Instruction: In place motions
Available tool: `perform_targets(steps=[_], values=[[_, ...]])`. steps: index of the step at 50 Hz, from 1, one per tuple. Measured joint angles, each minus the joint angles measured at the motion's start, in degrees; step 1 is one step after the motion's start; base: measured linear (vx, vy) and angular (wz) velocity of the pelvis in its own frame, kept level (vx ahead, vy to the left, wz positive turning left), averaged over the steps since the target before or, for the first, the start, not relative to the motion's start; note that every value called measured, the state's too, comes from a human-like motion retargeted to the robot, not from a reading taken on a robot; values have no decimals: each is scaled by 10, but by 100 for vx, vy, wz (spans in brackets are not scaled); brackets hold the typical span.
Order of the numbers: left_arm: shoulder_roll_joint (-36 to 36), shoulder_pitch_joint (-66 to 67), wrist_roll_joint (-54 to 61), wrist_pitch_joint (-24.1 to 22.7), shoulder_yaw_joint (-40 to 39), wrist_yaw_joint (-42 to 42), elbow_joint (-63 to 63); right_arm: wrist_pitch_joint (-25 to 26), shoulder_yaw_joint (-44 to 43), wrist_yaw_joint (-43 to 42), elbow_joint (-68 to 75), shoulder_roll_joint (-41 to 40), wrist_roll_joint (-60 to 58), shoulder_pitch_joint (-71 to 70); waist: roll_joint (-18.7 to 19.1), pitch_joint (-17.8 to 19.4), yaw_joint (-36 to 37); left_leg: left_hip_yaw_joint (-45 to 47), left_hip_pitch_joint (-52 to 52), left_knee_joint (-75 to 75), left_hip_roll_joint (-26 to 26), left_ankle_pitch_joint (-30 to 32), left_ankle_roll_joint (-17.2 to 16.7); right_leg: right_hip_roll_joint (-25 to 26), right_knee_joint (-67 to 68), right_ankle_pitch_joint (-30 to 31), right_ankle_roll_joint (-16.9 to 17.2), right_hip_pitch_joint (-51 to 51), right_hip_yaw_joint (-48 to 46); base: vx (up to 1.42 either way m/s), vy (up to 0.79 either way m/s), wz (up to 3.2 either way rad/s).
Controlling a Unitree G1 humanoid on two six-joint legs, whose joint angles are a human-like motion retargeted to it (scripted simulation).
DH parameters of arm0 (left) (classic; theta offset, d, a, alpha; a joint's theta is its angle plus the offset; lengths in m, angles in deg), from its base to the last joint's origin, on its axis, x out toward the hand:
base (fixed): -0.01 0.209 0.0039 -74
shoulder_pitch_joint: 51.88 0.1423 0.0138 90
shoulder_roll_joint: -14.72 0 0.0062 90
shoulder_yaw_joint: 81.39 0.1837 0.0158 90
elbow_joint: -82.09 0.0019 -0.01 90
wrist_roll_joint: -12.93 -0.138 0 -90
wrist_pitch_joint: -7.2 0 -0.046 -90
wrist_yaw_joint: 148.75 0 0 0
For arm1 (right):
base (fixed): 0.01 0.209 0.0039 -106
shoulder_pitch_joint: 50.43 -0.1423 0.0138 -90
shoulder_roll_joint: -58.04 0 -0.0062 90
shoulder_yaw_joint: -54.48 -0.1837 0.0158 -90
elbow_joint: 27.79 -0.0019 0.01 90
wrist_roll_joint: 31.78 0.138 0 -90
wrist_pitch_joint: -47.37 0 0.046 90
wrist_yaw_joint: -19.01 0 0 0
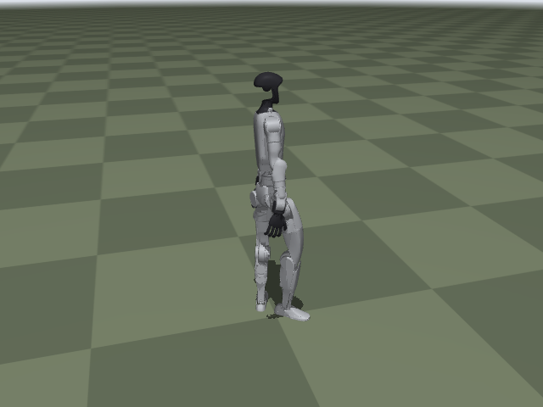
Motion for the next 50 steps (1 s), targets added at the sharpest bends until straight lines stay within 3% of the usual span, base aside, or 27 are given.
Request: perform_targets(steps=[10, 15, 17, 20, 22, 23, 25, 27, 30, 32, 33, 35, 38, 42, 45, 48, 50], values=[[-39, -54, 21, -21, 30, -10, -63, 10, -23, -11, 65, -17, 26, 52, 39, 11, -60, -5, -14, -5, 29, 16, -11, 26, 27, -6, 38, -41, 157, -1, -15, 12], [-53, -57, 30, -38, 53, -18, -87, 14, -24, 20, 62, -36, 4, 68, 26, 7, -41, 6, -3, 34, 36, 19, -9, 18, 13, -27, 10, -25, 155, 6, -19, -17], [-58, -54, 28, -42, 58, -6, -84, 14, -21, 33, 43, -44, -12, 69, 7, -3, -29, 0, -9, 78, 37, 35, 23, -6, 6, -26, 12, -20, 161, 3, -17, -28], [-63, -44, 32, -53, 53, 16, -76, 17, -3, 34, -1, -51, -45, 63, -18, -27, -13, -29, -50, 179, 49, 24, 104, -69, 22, -31, 42, -32, 194, 4, -14, 11], [-62, -40, 42, -58, 50, 24, -69, 19, 15, 25, -34, -50, -84, 50, -22, -13, -120, -235, -138, 271, 26, 8, 142, -54, -62, 7, 8, 21, 81, 1, -11, 331], [-62, -40, 45, -59, 49, 26, -66, 23, 26, 20, -51, -47, -110, 41, -29, -7, -153, -333, -175, 299, -16, 8, 154, -46, -90, 15, -5, 40, 48, -7, -1, 102], [-63, -41, 48, -60, 32, 34, -54, 27, 59, 23, -84, -39, -170, 21, -48, -3, -50, -347, -186, 296, -63, 0, 158, -47, -64, 10, -11, 5, 168, -12, 5, -402], [-64, -42, 51, -62, 30, 46, -42, -1, 71, 27, -117, -28, -201, 9, -60, 3, 62, -338, -176, 230, -97, 8, 162, -37, -44, 2, -5, -18, 277, -6, 3, -457], [-67, -29, 54, -65, 37, 58, -32, -25, 71, 20, -157, -18, -198, 0, -35, 24, 76, -460, -173, 136, -147, 44, 173, 2, -59, 13, -19, -2, 279, 8, -12, -117], [-59, -20, 53, -66, 36, 55, -27, -28, 63, 26, -168, -22, -180, -14, -32, 32, 96, -500, -175, 115, -125, 120, 177, 52, -64, 5, -52, 8, 305, 19, -57, -127], [-60, -8, 52, -67, 36, 55, -24, -27, 57, 29, -170, -28, -170, -12, -21, 28, 86, -510, -161, 101, -130, 105, 177, 59, -70, 7, -46, 14, 304, 23, 4, -31], [-68, 16, 48, -68, 24, 51, -16, -19, 61, 32, -165, -40, -140, -9, -2, 18, 44, -429, -143, 86, -103, 109, 177, 55, -82, 11, -27, 28, 300, 18, 36, 28], [-63, 12, 35, -65, 9, 60, -10, -12, 51, 9, -143, -67, -56, -18, -10, 29, -5, -476, -134, 69, -124, 123, 177, 44, -87, 8, -23, 41, 279, -4, 7, 49], [-57, 12, 23, -59, 18, 67, -7, -35, 41, 32, -83, -63, 25, -4, -20, 27, 38, -456, -102, 51, -127, 120, 177, 52, -84, 7, -28, 53, 311, 20, -1, -57], [-60, 11, 30, -54, 12, 63, -11, -17, 38, 52, -46, -57, -14, 10, -24, 8, 58, -444, -97, 42, -130, 121, 177, 46, -84, 8, -23, 49, 316, 16, 3, -25], [-62, 4, 51, -54, 7, 46, -24, -10, 39, 18, -16, -51, -59, 11, -21, 4, 58, -454, -101, 44, -128, 118, 177, 51, -81, 3, -19, 48, 315, 2, 0, -28], [-61, -4, 57, -47, 4, 29, -26, -8, 49, 5, -3, -45, -71, 13, -21, -1, 119, -403, -106, 45, -114, 112, 177, 63, -55, -12, -10, 35, 387, 3, 3, -242]])
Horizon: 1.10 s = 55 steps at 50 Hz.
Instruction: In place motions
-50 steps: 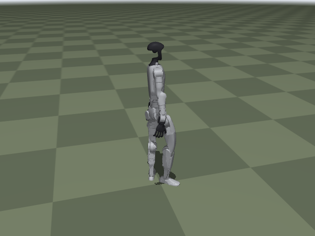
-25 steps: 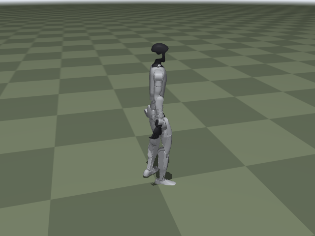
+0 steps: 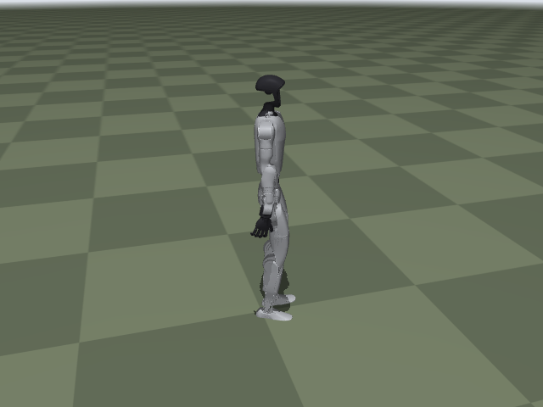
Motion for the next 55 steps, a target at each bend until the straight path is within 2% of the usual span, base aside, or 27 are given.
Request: perform_targets(steps=[3, 5, 10, 13, 17, 20, 23, 27, 30, 35, 38, 40, 43, 45, 47, 50, 55], values=[[2, -16, -8, 8, 0, -8, -7, -5, -6, -3, 3, 5, 12, 2, 2, -11, 72, 84, -9, -6, 21, -2, 0, 3, 51, -15, 43, -33, 95, -7, 6, -215], [5, -22, -11, 8, 11, -8, -17, -8, -18, -1, 3, 6, 39, 5, 2, -13, 80, 99, -13, -7, 24, 1, 0, 8, 61, -11, 52, -38, 131, -3, 0, -33], [16, -34, -34, 12, 44, -26, -45, -16, -52, -9, -10, -1, 144, 10, 11, -3, 29, 26, -29, 5, 22, 19, 0, 22, 45, -6, 54, -31, 250, 0, -5, 144], [18, -39, -46, 13, 53, -20, -52, -16, -49, -10, -16, 0, 160, 6, 16, 2, 1, -31, -45, 15, 13, 32, 0, 26, 44, -11, 51, -31, 275, -2, -3, 182], [18, -56, -42, 19, 56, -16, -55, -10, -24, 0, -22, 6, 125, -13, 16, 26, -42, -116, -64, 22, -13, 64, 0, 3, 51, -27, 10, -32, 140, -9, 1, 222], [14, -63, -44, 18, 59, -16, -60, -11, -5, 12, -26, 18, 93, -18, 6, 42, 16, -101, -68, 24, -18, 73, 0, -8, 49, -37, -5, -14, 105, -6, 7, 109], [8, -67, -44, 13, 67, -4, -55, -14, 6, 21, -29, 28, 60, -8, 10, 42, 27, -119, -86, 34, -17, 38, 0, -21, 41, -48, -13, 1, 16, -2, 8, 261], [10, -66, -47, 7, 74, -10, -55, -10, 11, 12, -12, 36, 43, 11, 2, 37, 31, -73, -101, 23, -13, -30, -2, -60, 41, -79, -1, 31, -118, -2, 21, 368], [23, -76, -47, 9, 82, -14, -56, -11, 8, 22, -4, 40, 46, 28, -11, 40, 43, 5, -104, 15, 2, -77, -21, -77, 36, -100, 8, 58, -219, -9, 18, 402], [39, -109, -43, 16, 67, -12, -51, -10, -26, 23, -10, 43, 9, 58, -29, 43, 69, 247, -81, 21, 54, -127, -101, -79, 13, -126, 46, 113, -426, -14, 18, 463], [44, -112, -17, 10, 61, 3, -37, -3, -41, 3, -7, 44, -14, 70, -40, 28, 71, 449, -38, 21, 74, -103, -145, -64, -4, -130, 67, 131, -523, 4, 20, 397], [47, -106, -3, 5, 53, 22, -24, 5, -46, -9, -2, 44, -23, 72, -47, 13, 70, 538, -21, 8, 71, -53, -151, -53, -12, -130, 79, 138, -572, 15, 12, 310], [45, -80, 6, -6, 22, 56, 3, 15, -45, -24, 4, 49, -27, 71, -46, -14, 62, 540, -22, -29, 61, 85, -152, -34, -16, -129, 98, 146, -624, 27, 18, 237], [39, -61, 6, -9, -7, 71, 13, 15, -39, -28, 0, 55, -20, 62, -58, -21, 65, 464, -47, -30, 38, 75, -134, -45, -14, -123, 103, 148, -642, 17, 15, 107], [33, -44, 11, -12, -40, 79, 17, 14, -33, -27, -10, 56, -8, 43, -61, -10, 99, 489, -38, -44, 37, 80, -126, -42, -11, -121, 101, 151, -627, 7, 17, -10], [21, -20, 32, -19, -85, 89, 22, 10, -33, -21, -40, 50, 6, 9, -71, 15, 130, 470, -26, -43, 30, 71, -130, -47, -11, -116, 101, 161, -630, 3, 11, -5], [4, 34, 68, -20, -132, 80, 36, -18, -44, 1, -115, 25, 10, -21, -87, 27, 175, 472, -10, -39, 20, 52, -136, -63, -6, -110, 100, 169, -628, 17, 10, -16]])
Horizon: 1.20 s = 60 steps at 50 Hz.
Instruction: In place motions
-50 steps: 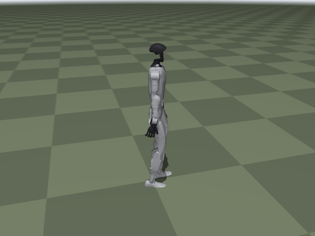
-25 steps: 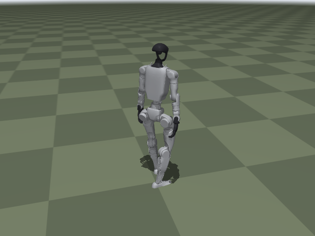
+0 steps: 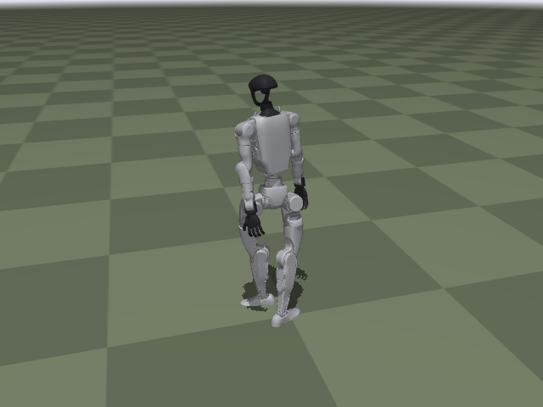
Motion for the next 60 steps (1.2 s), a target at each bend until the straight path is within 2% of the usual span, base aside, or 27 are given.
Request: perform_targets(steps=[8, 10, 12, 15, 17, 18, 20, 25, 28, 31, 33, 35, 36, 37, 38, 42, 51, 55, 57, 60], values=[[-6, 44, 5, 6, -53, -1, 9, -29, 44, 17, -34, -24, -1, -2, -10, -25, 5, -10, 7, 17, -3, -32, -14, -6, 2, 29, 2, 13, -10, 27, 12, 27], [-5, 45, 7, 7, -53, -6, 3, -27, 52, 28, -30, -23, -29, 3, -4, -28, 2, -17, 13, 16, 2, -38, -13, -9, 20, 55, -24, 23, 21, 34, 9, 71], [1, 39, 11, 9, -38, -10, 6, -28, 52, 33, -25, -21, -69, 17, 23, -36, -37, -48, 15, 20, 20, -38, -7, -7, 67, 100, -59, 29, 60, 44, 9, 208], [10, 20, 6, 15, -4, -10, 10, -30, 58, 10, -10, -15, -90, 50, 78, -46, -128, -145, 4, 30, 58, -34, 8, 0, 169, 146, -124, 17, 136, 43, 2, 293], [15, -6, -4, 21, 23, -16, 5, -28, 57, -2, 6, -12, -79, 61, 99, -41, -169, -207, -9, 32, 65, -29, 18, 8, 233, 136, -109, -30, 231, 19, -2, 285], [20, -33, -15, 28, 46, -25, -2, -23, 49, -6, 22, -12, -65, 64, 110, -32, -197, -254, -18, 31, 65, -24, 25, 30, 290, 116, -90, -86, 322, 6, -3, 358], [30, -77, -42, 43, 87, -53, -22, -15, 31, -3, 54, -12, -40, 68, 130, -9, -250, -347, -31, 29, 65, -10, 36, 62, 363, 93, -70, -153, 396, 4, -3, 368], [43, -163, -102, 66, 191, -160, -85, 8, 4, 24, 112, -12, 7, 76, 144, 7, -263, -453, -55, 26, 51, 13, 50, 82, 372, 66, -118, -233, 469, 6, -7, 194], [35, -188, -121, 66, 222, -181, -115, 14, -3, 20, 116, -16, 5, 81, 137, 7, -264, -476, -59, 26, 36, 22, 51, 105, 311, 55, -125, -268, 539, 8, -8, 141], [14, -194, -121, 54, 244, -169, -137, 17, -3, 15, 102, -19, -8, 82, 117, 11, -262, -490, -44, 24, 6, 26, 54, 127, 179, 49, -132, -266, 624, 11, -6, 133], [2, -189, -116, 46, 251, -162, -139, 17, 0, 15, 86, -20, -15, 80, 96, 17, -259, -501, -26, 22, -23, 26, 59, 112, 81, 61, -134, -238, 615, 14, -4, 89], [-4, -180, -112, 43, 251, -163, -126, 15, 8, 18, 64, -22, -20, 79, 74, 17, -246, -499, -7, 18, -48, 24, 62, 108, 11, 94, -129, -191, 653, 15, -5, -25], [-2, -178, -116, 46, 246, -168, -115, 13, 13, 22, 53, -25, -22, 74, 65, 11, -208, -467, -5, 14, -48, 21, 60, 95, -4, 92, -140, -174, 585, 7, -6, -125], [-2, -174, -123, 50, 243, -172, -104, 11, 13, 25, 42, -28, -24, 70, 62, 6, -187, -455, -4, 12, -48, 19, 58, 86, -14, 90, -146, -162, 536, 4, -7, -30], [-5, -167, -134, 53, 246, -171, -93, 10, 5, 29, 30, -31, -24, 68, 67, 6, -200, -479, -3, 13, -48, 22, 58, 85, -13, 88, -138, -163, 524, 8, -8, 110], [-8, -127, -130, 42, 251, -127, -51, 0, -4, 31, -13, -43, -24, 65, 70, 0, -186, -497, 6, 18, -43, 19, 53, 91, -21, 85, -132, -149, 524, 11, -8, 76], [17, -30, -123, 44, 135, -80, -1, -17, 32, 44, -47, -57, -37, 41, 62, -9, -181, -526, 17, 51, -47, -5, 38, 89, 1, 72, -127, -154, 559, 2, -2, 4], [20, -4, -109, 49, 105, -87, 1, -16, 39, 45, -36, -57, -48, 46, 53, -10, -176, -633, 13, 80, -62, -2, 30, 75, 5, 77, -125, -157, 573, 1, 2, -55], [19, -1, -102, 50, 98, -87, 2, -18, 43, 45, -29, -55, -56, 49, 52, -2, -131, -669, 2, 88, -75, 1, 43, 83, 10, 87, -127, -163, 621, -1, 2, -201], [16, 0, -95, 46, 103, -85, -1, -15, 43, 42, -14, -52, -72, 52, 53, 2, -126, -746, -6, 96, -81, -3, 31, 86, 16, 93, -126, -172, 652, -1, -1, -136]])
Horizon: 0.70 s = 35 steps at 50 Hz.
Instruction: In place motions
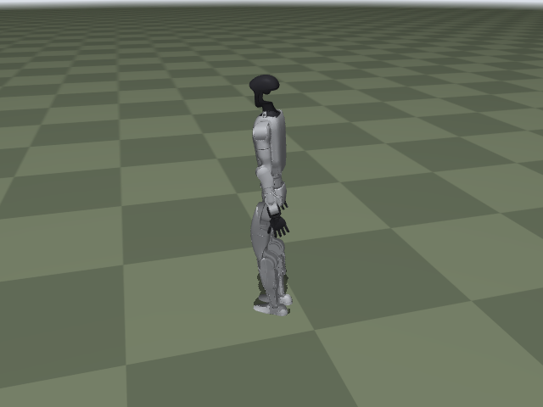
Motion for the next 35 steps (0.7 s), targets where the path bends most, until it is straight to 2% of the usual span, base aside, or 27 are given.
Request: perform_targets(steps=[2, 5, 7, 10, 12, 15, 20, 25, 28, 30, 32, 33, 35], values=[[-3, -2, 2, -3, 8, 1, -2, 6, 1, -5, 9, 2, -8, 2, 1, 3, 10, 53, -4, -1, 9, -13, 17, 9, 10, 8, 1, -13, 41, -5, -5, -217], [-5, -13, -3, -1, 25, 2, 0, 9, -3, -9, 16, 6, -8, 3, 15, 12, 34, 240, 11, -37, 51, -23, 41, 48, 28, 29, -4, -35, 116, -13, -8, -268], [0, -22, -13, 5, 45, 2, 6, 8, -6, -4, 18, 9, 5, 5, 20, 16, 11, 269, 17, -40, 47, -28, 54, 60, 32, 40, -14, -48, 131, -21, -9, -209], [18, -38, -29, 12, 83, 3, 23, 5, -14, 10, 25, 15, 40, 1, 24, 17, 4, 358, 34, -62, 67, -41, 47, 76, 39, 44, -34, -69, 171, -26, -13, -285], [29, -43, -41, 17, 100, 1, 33, 5, -24, 22, 26, 18, 60, 0, 26, 13, -22, 380, 36, -59, 82, -52, 35, 53, 29, 24, -47, -71, 100, -30, -17, -224], [43, -46, -46, 25, 106, -5, 33, 9, -35, 33, 22, 28, 77, -7, 36, 7, -120, 359, 38, -41, 118, -76, -2, -18, 20, -17, -38, -71, -88, -35, -12, -144], [58, -19, -39, 28, 58, -8, 13, 9, -23, 15, 20, 48, 72, -31, 52, -1, -112, 540, 67, -60, 145, -104, -25, -64, 13, -58, -19, -46, -304, -34, -7, -427], [71, 2, -46, 35, 24, -8, -7, 19, -24, -7, 36, 65, 90, -53, 61, -14, -105, 759, 107, -93, 139, -118, -64, -61, 5, -52, -8, -1, -528, -30, -11, -397], [80, 5, -50, 38, 23, -12, -20, 22, -40, -17, 50, 72, 109, -53, 60, -15, -111, 804, 119, -89, 136, -124, -84, -54, 10, 24, -8, 16, -541, -22, -12, -284], [84, 3, -54, 40, 23, -11, -28, 23, -52, -25, 66, 75, 119, -49, 62, -17, -133, 822, 121, -80, 137, -125, -94, -47, 7, 12, 20, 13, -509, -12, -12, -169], [87, -6, -60, 44, 25, -12, -35, 26, -64, -37, 91, 80, 129, -41, 67, -21, -154, 830, 122, -75, 139, -122, -102, -30, -5, 8, 2, -4, -464, -6, -11, -154], [86, -15, -62, 48, 25, -13, -39, 29, -70, -43, 107, 82, 137, -39, 69, -24, -144, 848, 124, -75, 139, -120, -109, -32, 4, 8, 7, -9, -442, -8, -13, -162], [80, -32, -63, 49, 35, -9, -56, 40, -90, -59, 143, 87, 157, -32, 75, -14, -167, 829, 127, -74, 144, -114, -111, -28, 8, 8, -2, -22, -424, -8, -8, -67]])
